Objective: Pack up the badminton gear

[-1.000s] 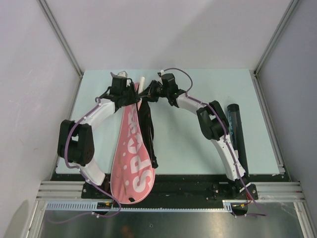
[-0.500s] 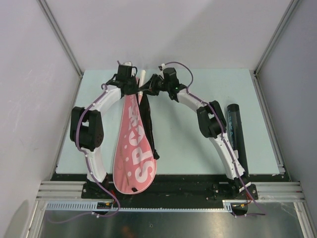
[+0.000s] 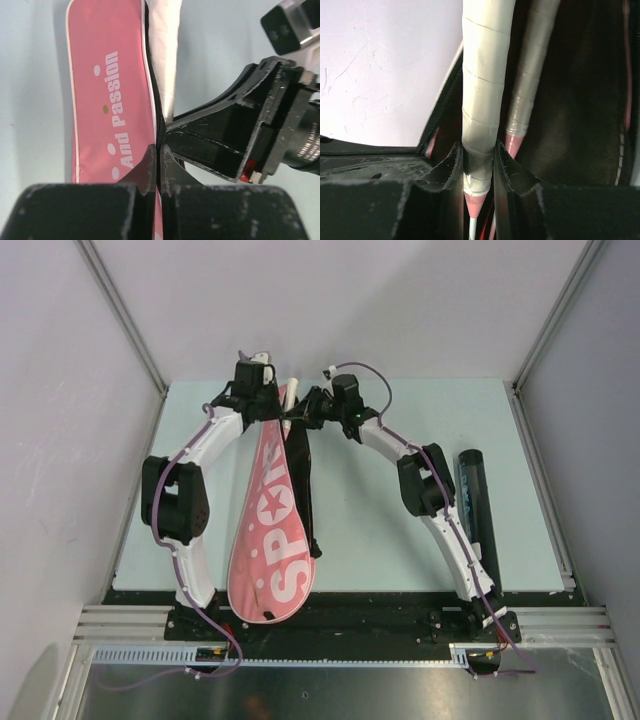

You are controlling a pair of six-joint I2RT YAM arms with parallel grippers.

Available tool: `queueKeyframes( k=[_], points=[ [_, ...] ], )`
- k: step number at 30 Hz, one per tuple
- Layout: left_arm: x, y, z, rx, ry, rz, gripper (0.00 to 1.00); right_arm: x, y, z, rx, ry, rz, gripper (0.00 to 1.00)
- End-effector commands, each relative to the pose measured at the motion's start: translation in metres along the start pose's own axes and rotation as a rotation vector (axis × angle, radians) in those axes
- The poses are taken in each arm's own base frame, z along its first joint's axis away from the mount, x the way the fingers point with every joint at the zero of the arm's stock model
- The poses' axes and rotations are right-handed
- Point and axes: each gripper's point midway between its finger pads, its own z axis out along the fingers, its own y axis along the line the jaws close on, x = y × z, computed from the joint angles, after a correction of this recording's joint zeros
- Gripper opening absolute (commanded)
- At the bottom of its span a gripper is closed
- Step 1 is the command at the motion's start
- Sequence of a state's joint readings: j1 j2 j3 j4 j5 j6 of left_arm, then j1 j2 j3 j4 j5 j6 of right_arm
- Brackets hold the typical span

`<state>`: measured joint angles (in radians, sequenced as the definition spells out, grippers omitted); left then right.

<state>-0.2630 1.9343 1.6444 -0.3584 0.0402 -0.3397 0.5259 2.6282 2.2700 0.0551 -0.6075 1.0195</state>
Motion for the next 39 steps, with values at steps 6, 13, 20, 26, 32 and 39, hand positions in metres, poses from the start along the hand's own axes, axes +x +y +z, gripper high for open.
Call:
queueKeyframes(
  k=[6,13,20,26,32,39],
  points=[
    [-0.106,-0.062,-0.057,0.17,-0.352,0.049,0.0,0.041,0.0,-0.004,-0.073,0.089,0.022,0.08],
    [-0.104,-0.075,-0.042,0.234,-0.327,0.068,0.0,0.079,-0.001,0.002,-0.108,0.229,-0.018,0.04],
    [-0.089,-0.096,-0.043,0.312,-0.28,0.058,0.0,0.06,0.0,0.024,-0.109,0.19,-0.054,0.19],
    [-0.084,-0.066,-0.042,0.279,-0.254,0.007,0.0,0.04,0.007,-0.024,-0.049,0.222,-0.162,0.59],
    [-0.082,-0.047,-0.028,0.26,-0.233,-0.03,0.0,0.043,0.017,-0.118,0.126,0.185,-0.307,0.87],
    [-0.077,-0.048,-0.01,0.285,-0.201,-0.018,0.0,0.121,0.011,-0.193,0.157,0.268,-0.441,0.88]
  ],
)
